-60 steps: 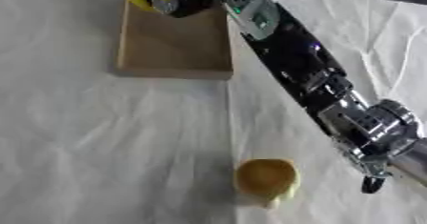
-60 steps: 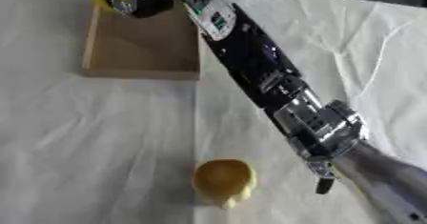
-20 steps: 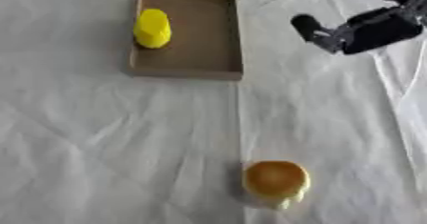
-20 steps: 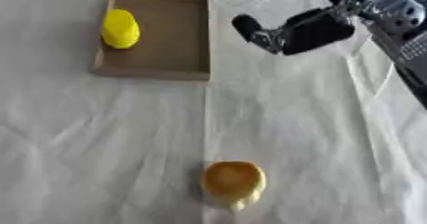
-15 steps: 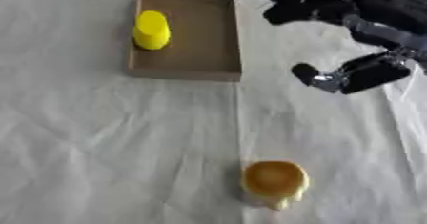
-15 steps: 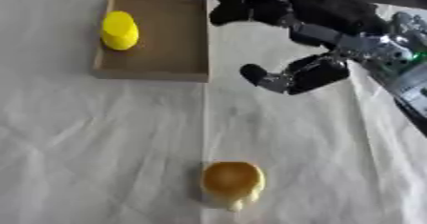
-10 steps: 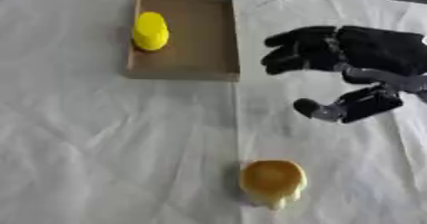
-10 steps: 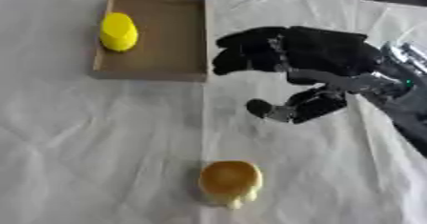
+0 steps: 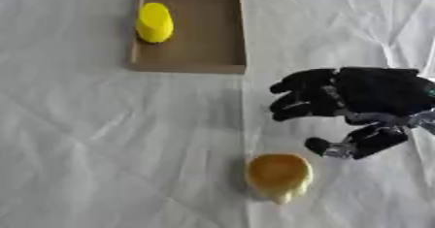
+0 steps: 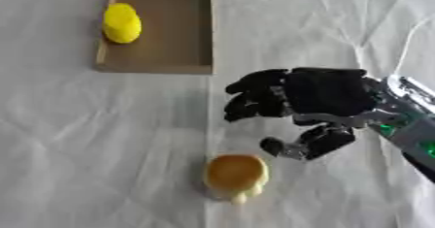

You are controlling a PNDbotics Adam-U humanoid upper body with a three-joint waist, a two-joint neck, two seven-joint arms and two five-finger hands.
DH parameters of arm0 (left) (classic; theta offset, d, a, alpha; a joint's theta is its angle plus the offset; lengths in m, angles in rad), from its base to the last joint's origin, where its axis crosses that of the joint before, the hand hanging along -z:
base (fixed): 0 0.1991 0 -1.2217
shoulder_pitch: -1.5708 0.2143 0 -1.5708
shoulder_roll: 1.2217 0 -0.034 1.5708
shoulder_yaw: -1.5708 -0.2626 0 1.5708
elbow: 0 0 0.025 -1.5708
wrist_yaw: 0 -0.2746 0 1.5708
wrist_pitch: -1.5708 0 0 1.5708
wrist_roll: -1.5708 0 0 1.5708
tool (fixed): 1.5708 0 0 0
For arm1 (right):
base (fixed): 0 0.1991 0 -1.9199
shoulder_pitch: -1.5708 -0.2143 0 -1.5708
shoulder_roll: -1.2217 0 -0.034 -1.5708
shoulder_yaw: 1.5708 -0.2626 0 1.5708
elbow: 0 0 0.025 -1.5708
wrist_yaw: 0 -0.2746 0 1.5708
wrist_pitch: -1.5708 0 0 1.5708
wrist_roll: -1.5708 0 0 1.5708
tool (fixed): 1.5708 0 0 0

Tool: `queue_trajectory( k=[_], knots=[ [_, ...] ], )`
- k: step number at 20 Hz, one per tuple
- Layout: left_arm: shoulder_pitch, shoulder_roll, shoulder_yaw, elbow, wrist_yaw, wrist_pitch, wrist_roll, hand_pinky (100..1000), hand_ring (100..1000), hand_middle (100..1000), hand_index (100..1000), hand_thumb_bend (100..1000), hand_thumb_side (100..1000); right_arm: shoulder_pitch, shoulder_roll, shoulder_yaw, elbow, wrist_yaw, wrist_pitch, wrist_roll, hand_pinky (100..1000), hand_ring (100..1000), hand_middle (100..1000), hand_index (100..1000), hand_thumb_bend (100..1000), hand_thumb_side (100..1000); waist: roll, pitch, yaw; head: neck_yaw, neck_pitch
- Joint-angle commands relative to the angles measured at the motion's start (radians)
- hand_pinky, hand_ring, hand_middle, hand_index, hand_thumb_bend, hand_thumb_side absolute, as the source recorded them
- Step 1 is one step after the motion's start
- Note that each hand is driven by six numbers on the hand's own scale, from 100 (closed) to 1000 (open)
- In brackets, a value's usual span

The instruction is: Pick up objects on the table and place them in the box.

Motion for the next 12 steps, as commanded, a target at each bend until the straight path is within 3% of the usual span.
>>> queue_trajectory(
  k=[1,12],
  knots=[
    [0.0,0.033,0.013,-0.016,-0.007,0.005,0.0,871,885,818,864,130,581,0.009,-0.03,-0.015,-0.016,-0.018,-0.024,-0.002,964,1000,856,952,100,199,0.006,-0.028,-0.007,0.014,0.013],
    [0.021,0.047,0.015,-0.016,-0.017,0.009,0.002,871,886,818,864,125,583,0.095,-0.089,-0.045,-0.016,-0.008,-0.135,-0.048,969,1000,866,961,100,178,0.004,-0.043,-0.035,0.039,0.028]
  ],
)
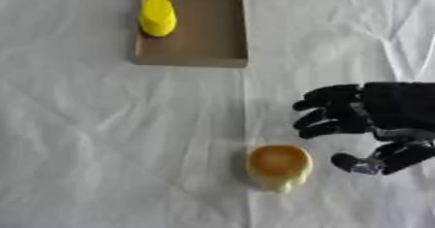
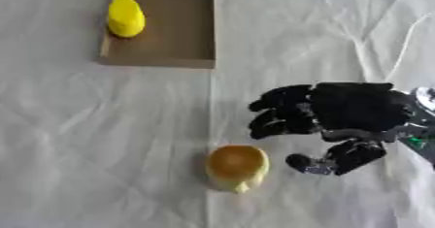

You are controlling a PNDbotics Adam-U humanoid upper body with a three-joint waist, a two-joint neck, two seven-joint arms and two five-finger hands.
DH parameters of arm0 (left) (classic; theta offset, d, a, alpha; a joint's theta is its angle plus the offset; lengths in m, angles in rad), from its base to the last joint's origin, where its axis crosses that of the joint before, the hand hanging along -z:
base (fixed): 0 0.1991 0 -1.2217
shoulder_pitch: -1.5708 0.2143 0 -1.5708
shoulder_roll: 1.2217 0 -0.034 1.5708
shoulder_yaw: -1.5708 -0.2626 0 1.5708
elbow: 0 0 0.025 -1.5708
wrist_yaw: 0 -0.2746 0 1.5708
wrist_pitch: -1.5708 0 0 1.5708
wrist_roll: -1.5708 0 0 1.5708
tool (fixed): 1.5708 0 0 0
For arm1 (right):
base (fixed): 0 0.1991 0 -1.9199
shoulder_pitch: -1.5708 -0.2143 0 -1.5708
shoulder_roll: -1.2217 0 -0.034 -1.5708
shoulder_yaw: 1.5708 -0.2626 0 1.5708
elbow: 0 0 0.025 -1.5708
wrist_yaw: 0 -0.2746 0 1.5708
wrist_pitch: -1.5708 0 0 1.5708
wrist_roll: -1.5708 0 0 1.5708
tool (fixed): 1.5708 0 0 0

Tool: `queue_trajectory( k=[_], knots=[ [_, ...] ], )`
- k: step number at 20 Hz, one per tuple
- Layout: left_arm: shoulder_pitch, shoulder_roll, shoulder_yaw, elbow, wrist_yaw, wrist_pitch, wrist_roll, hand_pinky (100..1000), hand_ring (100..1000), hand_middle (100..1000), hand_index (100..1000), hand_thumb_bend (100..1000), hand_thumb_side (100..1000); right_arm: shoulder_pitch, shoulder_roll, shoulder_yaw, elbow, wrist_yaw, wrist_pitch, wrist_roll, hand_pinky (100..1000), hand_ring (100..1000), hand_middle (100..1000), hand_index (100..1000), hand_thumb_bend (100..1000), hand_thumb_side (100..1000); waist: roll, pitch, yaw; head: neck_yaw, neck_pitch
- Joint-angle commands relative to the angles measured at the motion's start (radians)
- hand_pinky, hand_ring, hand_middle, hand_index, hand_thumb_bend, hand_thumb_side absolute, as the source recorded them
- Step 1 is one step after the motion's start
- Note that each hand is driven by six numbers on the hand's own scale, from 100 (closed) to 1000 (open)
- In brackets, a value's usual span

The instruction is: Pick up objects on the table and place them in the box.

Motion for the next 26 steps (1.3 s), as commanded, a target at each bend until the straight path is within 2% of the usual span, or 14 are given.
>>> queue_trajectory(
  k=[1,4,6,10,13,19,22,26],
  knots=[
    [-0.001,0.033,0.01,-0.016,-0.005,0.004,0.001,871,886,818,864,124,583,0.008,-0.043,-0.014,-0.016,0.012,-0.022,-0.001,970,1000,867,961,100,175,0.004,-0.028,-0.003,0.002,0.006],
    [0.0,0.034,0.009,-0.016,-0.006,0.005,0.001,871,887,819,865,125,584,0.018,-0.044,0.005,-0.016,0.016,-0.033,0.022,981,1000,856,967,100,155,0.002,-0.03,-0.005,0.0,0.009],
    [0.0,0.033,0.008,-0.016,-0.005,0.007,-0.001,871,887,819,865,123,585,0.017,-0.042,0.021,-0.016,0.018,-0.03,0.053,986,1000,844,976,163,100,0.002,-0.031,-0.004,-0.003,0.01],
    [-0.001,0.03,0.005,-0.016,-0.002,0.008,-0.006,872,888,819,865,121,587,0.002,-0.026,0.039,-0.016,0.004,-0.001,0.09,991,1000,829,983,240,100,0.003,-0.032,-0.001,-0.008,0.01],
    [0.0,0.026,0.004,-0.016,-0.001,0.01,-0.009,872,889,820,865,119,589,-0.014,-0.008,0.036,-0.016,-0.02,0.034,0.086,992,1000,825,994,254,100,0.003,-0.031,-0.003,-0.008,0.011],
    [0.001,0.023,0.003,-0.016,0.0,0.014,-0.015,872,890,820,865,119,592,-0.039,0.013,0.03,-0.016,-0.05,0.07,0.059,987,1000,815,992,249,100,0.001,-0.032,-0.006,-0.008,0.012],
    [0.001,0.021,0.002,-0.016,0.001,0.015,-0.017,872,891,821,865,117,594,-0.046,0.019,0.026,-0.016,-0.037,0.083,0.047,986,1000,848,987,291,100,0.001,-0.032,-0.006,-0.008,0.011],
    [0.002,0.02,0.001,-0.016,0.001,0.016,-0.021,872,891,821,865,116,595,-0.05,0.031,0.025,-0.016,0.003,0.095,0.019,993,1000,862,985,295,100,0.001,-0.032,-0.005,-0.007,0.011]
  ],
)
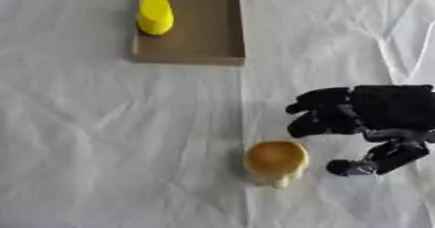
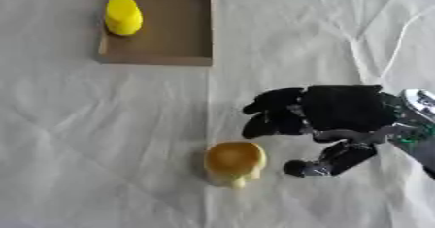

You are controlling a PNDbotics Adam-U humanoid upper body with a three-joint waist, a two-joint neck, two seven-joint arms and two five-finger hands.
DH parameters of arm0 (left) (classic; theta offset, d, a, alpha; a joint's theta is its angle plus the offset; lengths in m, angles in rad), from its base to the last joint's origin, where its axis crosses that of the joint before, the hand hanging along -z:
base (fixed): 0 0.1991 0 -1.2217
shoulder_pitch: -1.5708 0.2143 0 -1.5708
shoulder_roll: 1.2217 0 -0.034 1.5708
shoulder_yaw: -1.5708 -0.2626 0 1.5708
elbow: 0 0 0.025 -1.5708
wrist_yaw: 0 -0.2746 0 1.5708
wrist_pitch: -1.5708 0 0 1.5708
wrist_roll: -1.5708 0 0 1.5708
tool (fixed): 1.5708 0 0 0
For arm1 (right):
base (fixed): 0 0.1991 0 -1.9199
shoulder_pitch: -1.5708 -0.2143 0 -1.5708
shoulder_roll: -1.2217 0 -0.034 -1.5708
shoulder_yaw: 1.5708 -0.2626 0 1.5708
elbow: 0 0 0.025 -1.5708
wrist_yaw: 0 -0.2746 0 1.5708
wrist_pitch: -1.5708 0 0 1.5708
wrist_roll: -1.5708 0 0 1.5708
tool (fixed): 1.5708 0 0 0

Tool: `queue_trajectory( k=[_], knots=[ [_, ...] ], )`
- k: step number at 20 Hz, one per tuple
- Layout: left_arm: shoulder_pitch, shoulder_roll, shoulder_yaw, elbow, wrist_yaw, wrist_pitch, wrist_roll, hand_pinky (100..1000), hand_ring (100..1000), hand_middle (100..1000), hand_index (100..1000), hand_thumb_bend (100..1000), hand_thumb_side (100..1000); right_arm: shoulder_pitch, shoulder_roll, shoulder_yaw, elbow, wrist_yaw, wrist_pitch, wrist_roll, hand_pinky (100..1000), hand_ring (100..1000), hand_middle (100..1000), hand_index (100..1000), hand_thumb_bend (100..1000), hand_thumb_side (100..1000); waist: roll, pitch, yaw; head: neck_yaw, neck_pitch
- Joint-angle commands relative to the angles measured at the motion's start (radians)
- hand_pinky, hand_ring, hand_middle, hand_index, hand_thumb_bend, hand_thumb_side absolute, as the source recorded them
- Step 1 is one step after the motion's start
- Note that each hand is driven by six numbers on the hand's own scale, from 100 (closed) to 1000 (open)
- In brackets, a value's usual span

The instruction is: Pick up objects on the table and place them in the box.

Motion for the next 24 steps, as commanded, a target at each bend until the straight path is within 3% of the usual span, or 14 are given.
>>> queue_trajectory(
  k=[1,8,20,24],
  knots=[
    [-0.005,0.018,0.001,-0.016,0.005,0.0,-0.005,873,892,822,865,116,596,-0.01,-0.008,-0.015,-0.016,0.029,0.006,-0.021,993,1000,863,985,289,100,0.005,-0.025,-0.001,0.001,0.004],
    [-0.007,0.011,-0.001,-0.016,0.009,0.003,-0.01,873,893,822,865,112,599,-0.024,0.019,0.029,-0.016,0.043,0.001,0.044,1000,1000,875,991,214,100,0.005,-0.023,0.006,-0.006,0.003],
    [-0.007,0.001,-0.003,-0.016,0.014,0.01,-0.018,873,896,824,866,106,603,-0.068,0.053,0.057,-0.016,0.037,0.039,0.118,1000,1000,871,987,286,100,0.004,-0.022,0.016,-0.015,-0.002],
    [-0.007,-0.003,-0.004,-0.016,0.014,0.013,-0.02,873,897,824,866,106,609,-0.066,0.063,0.061,-0.016,0.059,0.066,0.126,1000,1000,871,986,272,100,0.004,-0.02,0.018,-0.017,-0.004]
  ],
)
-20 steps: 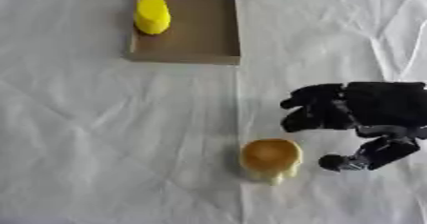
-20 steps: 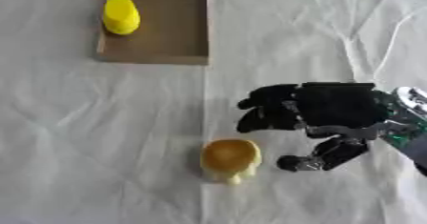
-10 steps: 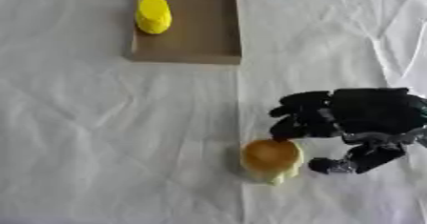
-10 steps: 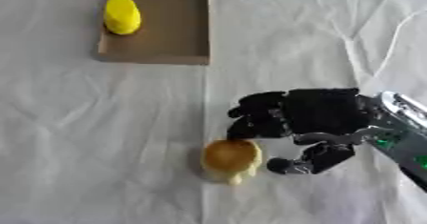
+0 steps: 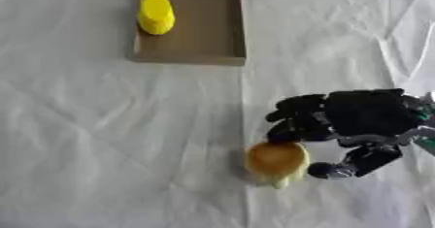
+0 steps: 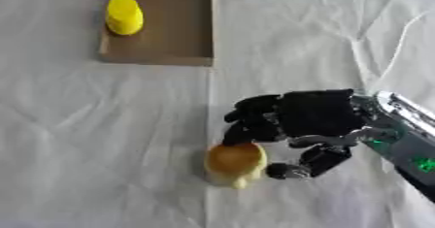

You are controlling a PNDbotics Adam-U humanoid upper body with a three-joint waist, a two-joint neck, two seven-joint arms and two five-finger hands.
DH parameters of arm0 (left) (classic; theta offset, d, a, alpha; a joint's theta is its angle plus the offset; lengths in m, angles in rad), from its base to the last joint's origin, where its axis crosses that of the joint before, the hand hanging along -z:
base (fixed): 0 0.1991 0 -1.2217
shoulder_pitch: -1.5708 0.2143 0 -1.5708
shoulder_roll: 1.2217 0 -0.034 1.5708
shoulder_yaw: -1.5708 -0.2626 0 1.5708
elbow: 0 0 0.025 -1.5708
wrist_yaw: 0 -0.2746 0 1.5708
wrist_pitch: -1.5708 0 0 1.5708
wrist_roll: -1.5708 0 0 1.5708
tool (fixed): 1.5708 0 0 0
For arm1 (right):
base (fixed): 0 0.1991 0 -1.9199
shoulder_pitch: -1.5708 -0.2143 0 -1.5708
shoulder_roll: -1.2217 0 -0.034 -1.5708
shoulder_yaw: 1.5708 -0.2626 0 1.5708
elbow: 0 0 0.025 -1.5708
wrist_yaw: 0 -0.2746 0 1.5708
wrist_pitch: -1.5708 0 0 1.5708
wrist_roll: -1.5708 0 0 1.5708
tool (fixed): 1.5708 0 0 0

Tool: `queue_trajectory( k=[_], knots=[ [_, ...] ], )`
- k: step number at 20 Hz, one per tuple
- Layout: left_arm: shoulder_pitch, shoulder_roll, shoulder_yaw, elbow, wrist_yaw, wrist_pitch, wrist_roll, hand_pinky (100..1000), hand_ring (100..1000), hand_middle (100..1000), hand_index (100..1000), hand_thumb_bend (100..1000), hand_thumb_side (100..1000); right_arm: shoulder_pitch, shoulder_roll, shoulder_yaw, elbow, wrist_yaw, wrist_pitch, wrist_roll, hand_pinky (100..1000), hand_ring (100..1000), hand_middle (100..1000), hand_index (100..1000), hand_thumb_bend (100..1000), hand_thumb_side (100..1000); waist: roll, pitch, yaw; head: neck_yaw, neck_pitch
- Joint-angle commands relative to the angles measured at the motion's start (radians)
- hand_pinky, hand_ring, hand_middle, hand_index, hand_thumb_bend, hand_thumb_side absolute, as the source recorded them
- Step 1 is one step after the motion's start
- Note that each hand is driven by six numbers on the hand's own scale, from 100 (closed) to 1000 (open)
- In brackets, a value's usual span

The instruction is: Pick up objects on the table and place them in the box.

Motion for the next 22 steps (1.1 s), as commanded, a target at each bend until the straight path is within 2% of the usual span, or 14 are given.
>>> queue_trajectory(
  k=[1,6,10,12,13,19,22],
  knots=[
    [-0.007,0.007,0.001,-0.016,0.006,0.002,-0.004,873,897,824,866,104,610,-0.005,-0.009,-0.002,-0.016,0.019,0.023,0.007,1000,1000,870,988,264,100,0.006,-0.02,0.002,-0.003,-0.004],
    [-0.008,0.005,0.0,-0.016,0.007,0.002,-0.006,873,898,825,866,102,611,0.003,-0.002,0.006,-0.016,0.037,0.041,0.03,1000,1000,870,989,261,100,0.009,-0.017,0.002,-0.003,-0.002],
    [-0.008,0.003,0.0,-0.016,0.008,0.003,-0.008,873,899,825,866,100,613,0.008,0.003,0.007,-0.016,0.035,0.056,0.048,1000,1000,854,977,210,100,0.012,-0.016,0.003,-0.005,-0.003],
    [-0.009,0.003,-0.001,-0.016,0.008,0.004,-0.008,873,899,825,866,100,613,0.009,0.005,0.008,-0.016,0.024,0.063,0.052,1000,1000,831,960,168,100,0.012,-0.015,0.004,-0.005,-0.003],
    [-0.01,0.002,-0.001,-0.016,0.008,0.004,-0.009,873,899,825,866,100,612,0.009,0.006,0.008,-0.016,0.018,0.067,0.053,1000,1000,804,934,100,100,0.012,-0.015,0.004,-0.004,-0.004],
    [-0.012,0.0,-0.001,-0.016,0.01,0.004,-0.01,873,900,826,866,100,616,0.011,0.01,0.006,-0.016,-0.012,0.106,0.043,969,1000,687,842,100,100,0.013,-0.015,0.004,-0.003,-0.004],
    [-0.012,-0.002,-0.001,-0.016,0.01,0.005,-0.01,873,900,826,866,100,619,0.012,0.014,0.006,-0.016,-0.016,0.119,0.028,961,996,661,827,100,100,0.014,-0.014,0.005,-0.004,-0.006]
  ],
)
